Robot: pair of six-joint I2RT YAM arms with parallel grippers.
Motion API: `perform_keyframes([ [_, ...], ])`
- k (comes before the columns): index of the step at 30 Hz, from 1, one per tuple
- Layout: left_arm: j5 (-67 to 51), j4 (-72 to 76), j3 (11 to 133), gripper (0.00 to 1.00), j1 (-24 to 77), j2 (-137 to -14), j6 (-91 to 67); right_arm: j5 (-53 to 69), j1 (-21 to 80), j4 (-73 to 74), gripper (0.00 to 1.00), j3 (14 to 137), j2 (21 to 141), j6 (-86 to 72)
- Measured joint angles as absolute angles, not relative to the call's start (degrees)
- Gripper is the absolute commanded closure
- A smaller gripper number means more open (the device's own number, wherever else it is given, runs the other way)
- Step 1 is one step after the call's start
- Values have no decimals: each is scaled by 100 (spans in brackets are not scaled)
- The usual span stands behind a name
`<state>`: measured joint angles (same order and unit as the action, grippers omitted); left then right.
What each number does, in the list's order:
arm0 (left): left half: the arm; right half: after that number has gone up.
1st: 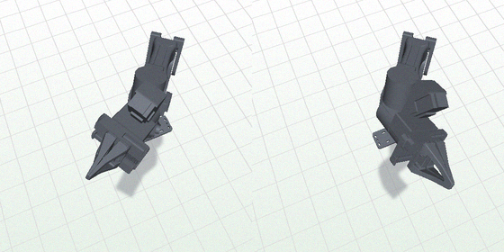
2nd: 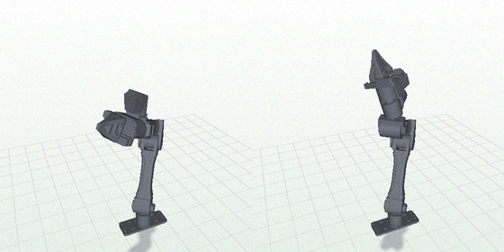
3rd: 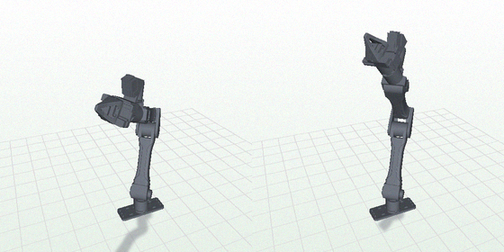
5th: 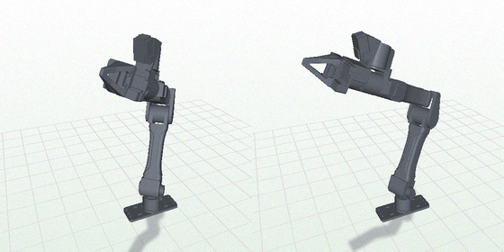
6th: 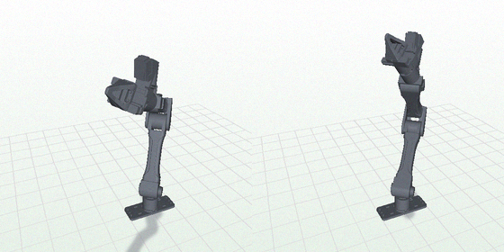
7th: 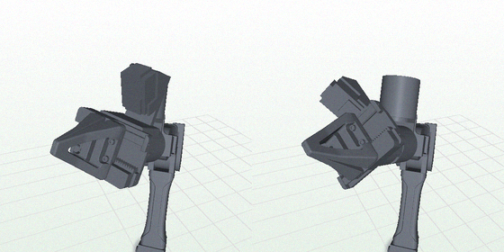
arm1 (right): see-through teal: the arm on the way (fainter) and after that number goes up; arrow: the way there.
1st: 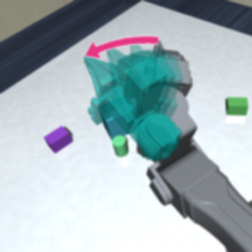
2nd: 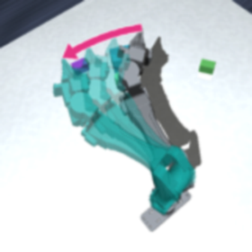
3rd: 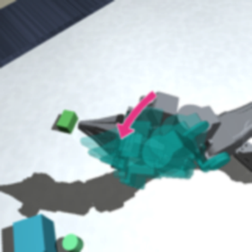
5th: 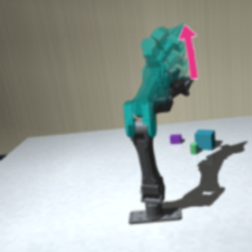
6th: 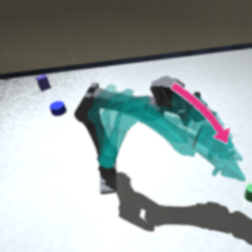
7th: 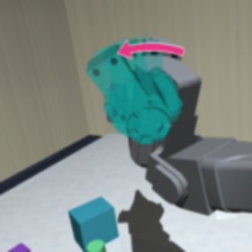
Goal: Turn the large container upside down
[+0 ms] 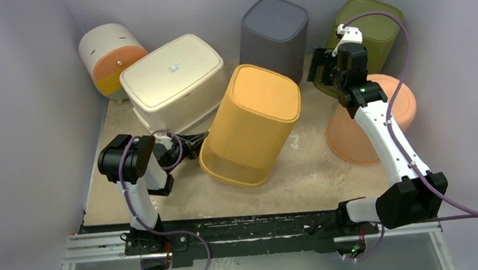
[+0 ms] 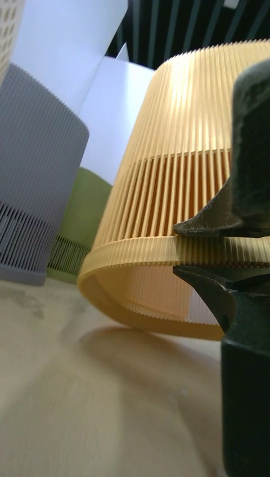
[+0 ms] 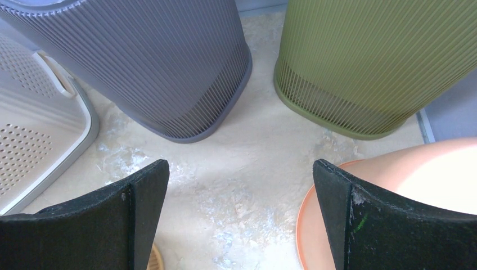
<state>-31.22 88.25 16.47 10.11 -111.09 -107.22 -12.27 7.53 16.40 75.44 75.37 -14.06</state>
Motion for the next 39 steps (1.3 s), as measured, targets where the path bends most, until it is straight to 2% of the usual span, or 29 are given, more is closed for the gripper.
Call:
perform_keyframes([
  [3, -3245, 8818, 1581, 96, 867, -11275, -10562, -1229, 753, 1640, 0, 7544, 7537, -1396],
  [9, -3476, 8809, 1511, 82, 716, -11356, -10191, -1223, 753, 1643, 0, 7544, 7537, -1393],
  [17, -3559, 8117, 1511, 74, 637, -10945, -9059, -1197, 753, 1645, 0, 7513, 7537, -1396],
  [24, -3605, 5256, 1935, 64, 576, -9703, -7345, -1118, 753, 1653, 0, 7483, 7537, -1398],
  [29, -3551, 3175, 2464, 53, 458, -9220, -6156, -1085, 753, 1667, 0, 7450, 7537, -1400],
  [35, -2904, 556, 3363, 50, 410, -8667, -4694, -1048, 753, 1686, 0, 7450, 7535, -1396],
  [39, -2349, -541, 3883, 49, 353, -8191, -4005, -1050, 753, 1682, 0, 7450, 7535, -1334],
])
